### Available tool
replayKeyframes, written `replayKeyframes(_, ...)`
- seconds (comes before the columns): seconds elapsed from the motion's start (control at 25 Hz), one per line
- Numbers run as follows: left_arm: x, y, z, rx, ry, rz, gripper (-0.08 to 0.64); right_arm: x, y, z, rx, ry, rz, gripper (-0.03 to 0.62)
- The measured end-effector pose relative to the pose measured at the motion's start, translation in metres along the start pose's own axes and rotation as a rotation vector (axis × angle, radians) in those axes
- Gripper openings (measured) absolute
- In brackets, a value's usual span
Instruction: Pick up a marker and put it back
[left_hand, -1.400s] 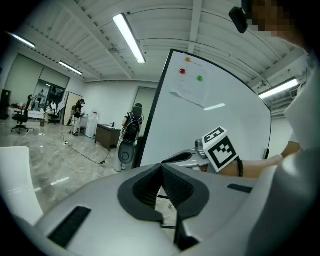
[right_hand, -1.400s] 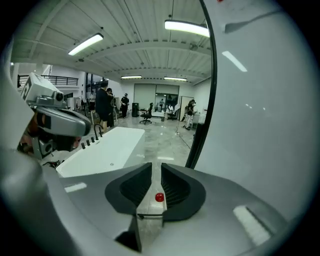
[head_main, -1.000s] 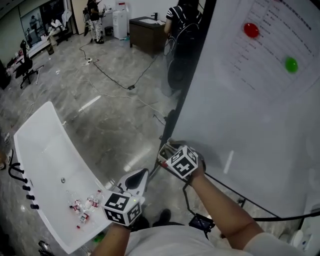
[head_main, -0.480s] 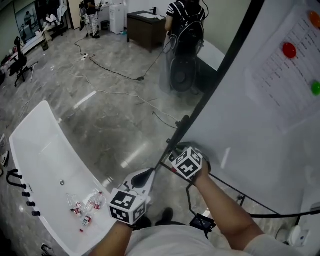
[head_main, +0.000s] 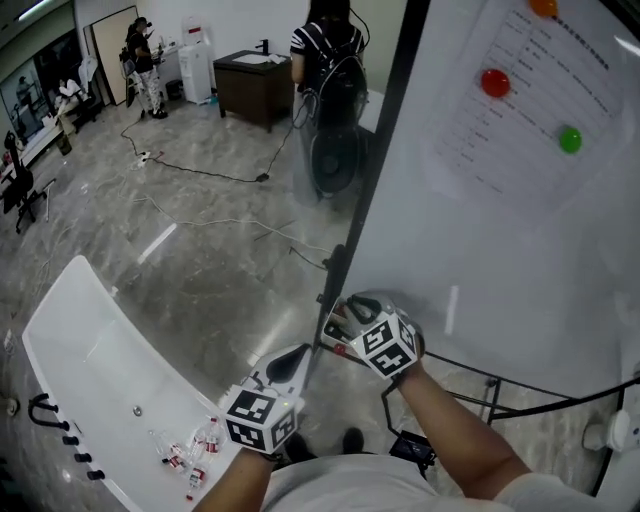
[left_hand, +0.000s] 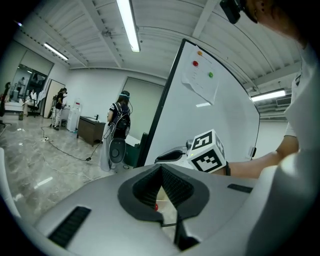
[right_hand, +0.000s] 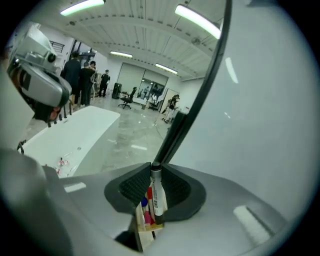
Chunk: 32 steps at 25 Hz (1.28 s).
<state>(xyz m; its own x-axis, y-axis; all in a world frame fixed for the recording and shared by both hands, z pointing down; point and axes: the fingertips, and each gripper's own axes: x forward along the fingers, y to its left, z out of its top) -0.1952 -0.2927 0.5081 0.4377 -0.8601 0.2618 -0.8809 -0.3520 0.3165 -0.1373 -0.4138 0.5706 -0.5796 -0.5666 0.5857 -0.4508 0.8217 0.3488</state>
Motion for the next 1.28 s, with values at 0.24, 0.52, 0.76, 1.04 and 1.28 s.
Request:
replayKeyframes(0.24, 0.018, -0.029, 0.038, 0.065, -0.053, -0.042, 0.002, -0.085, -0.041, 0.035, 0.256, -0.259, -0.060, 0.069)
replayKeyframes(0.52, 0.038, -0.058, 0.088, 0.136, -0.129, -0.078, 0.002, -0.154, -0.063, 0.061, 0.460, -0.419, -0.029, 0.069)
replayKeyframes(0.76, 0.048, -0.073, 0.102, 0.170, -0.144, -0.085, 0.002, -0.172, -0.072, 0.067, 0.486, -0.457, -0.029, 0.069)
replayKeyframes(1.04, 0.046, -0.072, 0.106, 0.155, -0.181, -0.069, 0.002, -0.167, -0.071, 0.067, 0.487, -0.447, 0.000, 0.069)
replayKeyframes(1.28, 0.043, -0.061, 0.106, 0.144, -0.181, -0.047, 0.002, -0.151, -0.067, 0.069, 0.478, -0.429, 0.029, 0.069)
